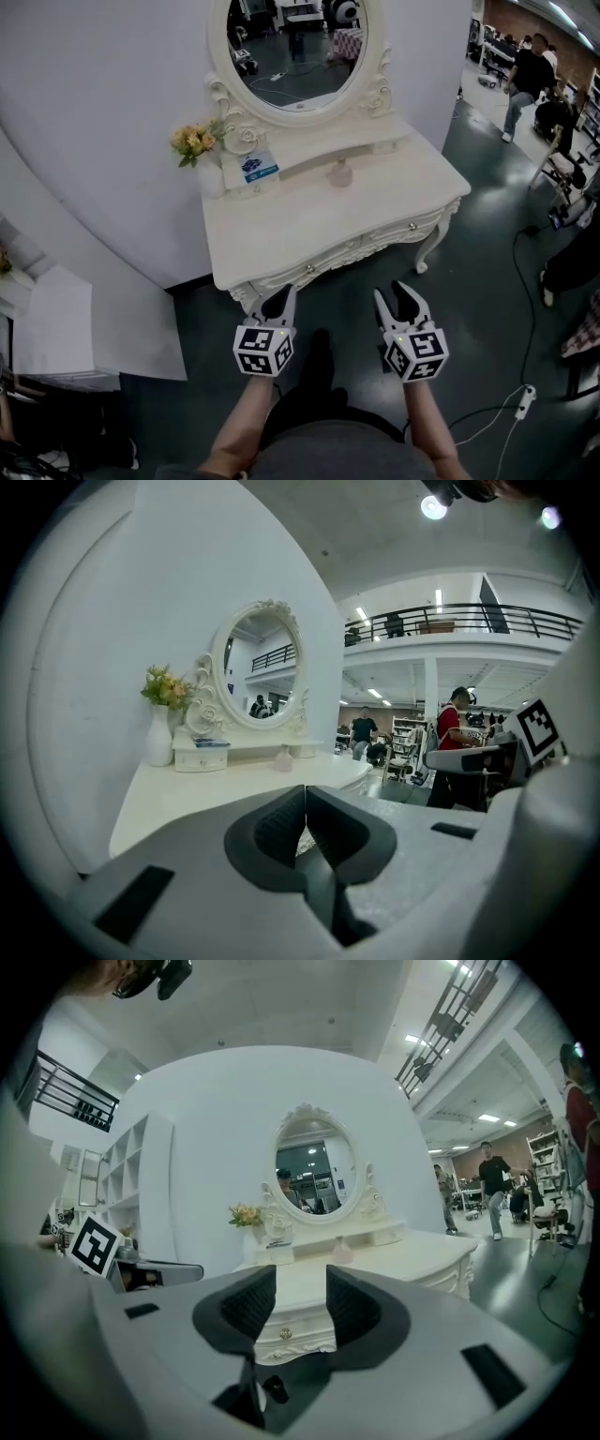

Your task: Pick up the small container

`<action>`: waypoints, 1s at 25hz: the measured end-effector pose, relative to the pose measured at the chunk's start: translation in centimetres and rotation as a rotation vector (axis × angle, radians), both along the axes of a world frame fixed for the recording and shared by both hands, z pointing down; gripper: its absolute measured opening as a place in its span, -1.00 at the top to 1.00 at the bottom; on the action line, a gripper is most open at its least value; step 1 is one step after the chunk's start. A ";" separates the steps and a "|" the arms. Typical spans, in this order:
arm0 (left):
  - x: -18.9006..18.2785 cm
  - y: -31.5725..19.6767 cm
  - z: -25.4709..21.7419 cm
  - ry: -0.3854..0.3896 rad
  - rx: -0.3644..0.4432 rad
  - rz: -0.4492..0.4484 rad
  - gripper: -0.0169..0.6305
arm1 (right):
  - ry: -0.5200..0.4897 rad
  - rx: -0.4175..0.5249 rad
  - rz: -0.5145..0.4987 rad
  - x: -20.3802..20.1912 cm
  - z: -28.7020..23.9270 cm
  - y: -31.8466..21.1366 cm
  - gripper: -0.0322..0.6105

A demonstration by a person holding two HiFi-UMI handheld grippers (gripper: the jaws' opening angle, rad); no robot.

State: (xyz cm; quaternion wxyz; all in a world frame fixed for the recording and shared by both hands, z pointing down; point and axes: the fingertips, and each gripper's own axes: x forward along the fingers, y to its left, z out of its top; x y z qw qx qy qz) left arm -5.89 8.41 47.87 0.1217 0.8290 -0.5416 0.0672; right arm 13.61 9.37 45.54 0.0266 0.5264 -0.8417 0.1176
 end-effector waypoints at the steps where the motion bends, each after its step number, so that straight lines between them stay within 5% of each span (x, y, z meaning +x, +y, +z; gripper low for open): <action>1: -0.1 -0.6 0.1 0.001 -0.002 0.000 0.93 | 0.000 -0.003 0.001 -0.1 0.1 -0.5 0.38; 25: -1.3 -19.7 2.2 0.017 -0.049 0.085 0.92 | 0.022 -0.064 0.043 -3.4 1.6 -19.1 0.14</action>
